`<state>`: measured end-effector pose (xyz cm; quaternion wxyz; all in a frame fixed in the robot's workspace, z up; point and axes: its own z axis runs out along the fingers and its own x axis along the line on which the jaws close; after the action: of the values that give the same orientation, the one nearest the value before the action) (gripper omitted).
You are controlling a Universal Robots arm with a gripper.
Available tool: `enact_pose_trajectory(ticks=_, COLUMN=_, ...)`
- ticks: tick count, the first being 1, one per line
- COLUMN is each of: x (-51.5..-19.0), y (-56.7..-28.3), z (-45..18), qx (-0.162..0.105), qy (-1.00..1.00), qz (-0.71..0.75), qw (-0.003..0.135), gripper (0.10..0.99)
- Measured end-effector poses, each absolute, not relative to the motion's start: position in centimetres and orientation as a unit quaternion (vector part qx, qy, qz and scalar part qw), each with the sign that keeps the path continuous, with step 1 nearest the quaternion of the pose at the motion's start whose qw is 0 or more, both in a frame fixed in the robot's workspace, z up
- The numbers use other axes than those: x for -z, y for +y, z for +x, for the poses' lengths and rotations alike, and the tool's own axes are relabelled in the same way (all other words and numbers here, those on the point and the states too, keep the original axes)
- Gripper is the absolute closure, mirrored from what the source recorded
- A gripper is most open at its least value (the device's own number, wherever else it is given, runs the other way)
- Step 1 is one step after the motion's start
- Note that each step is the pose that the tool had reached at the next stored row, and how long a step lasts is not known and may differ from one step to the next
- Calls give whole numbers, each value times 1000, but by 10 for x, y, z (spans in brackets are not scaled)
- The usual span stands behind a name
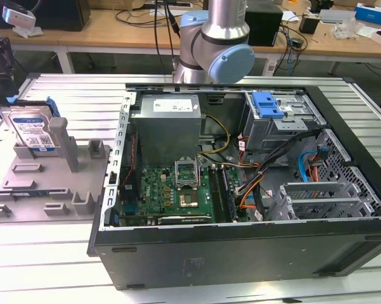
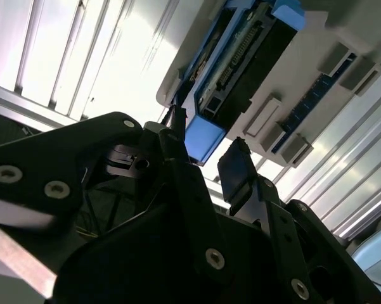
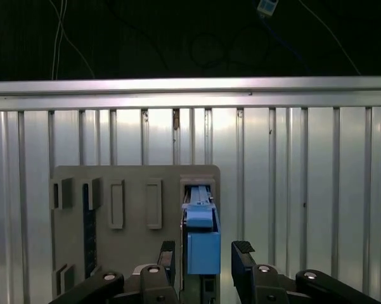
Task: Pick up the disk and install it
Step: 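Pick up the disk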
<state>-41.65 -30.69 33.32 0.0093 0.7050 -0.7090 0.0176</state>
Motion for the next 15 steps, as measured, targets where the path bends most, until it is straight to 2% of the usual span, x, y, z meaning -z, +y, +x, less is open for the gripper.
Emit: enact_pose_trajectory(ticks=15, x=-326, y=-309, z=-415, qx=-17, qy=-708, qz=706, qw=10, gripper=604)
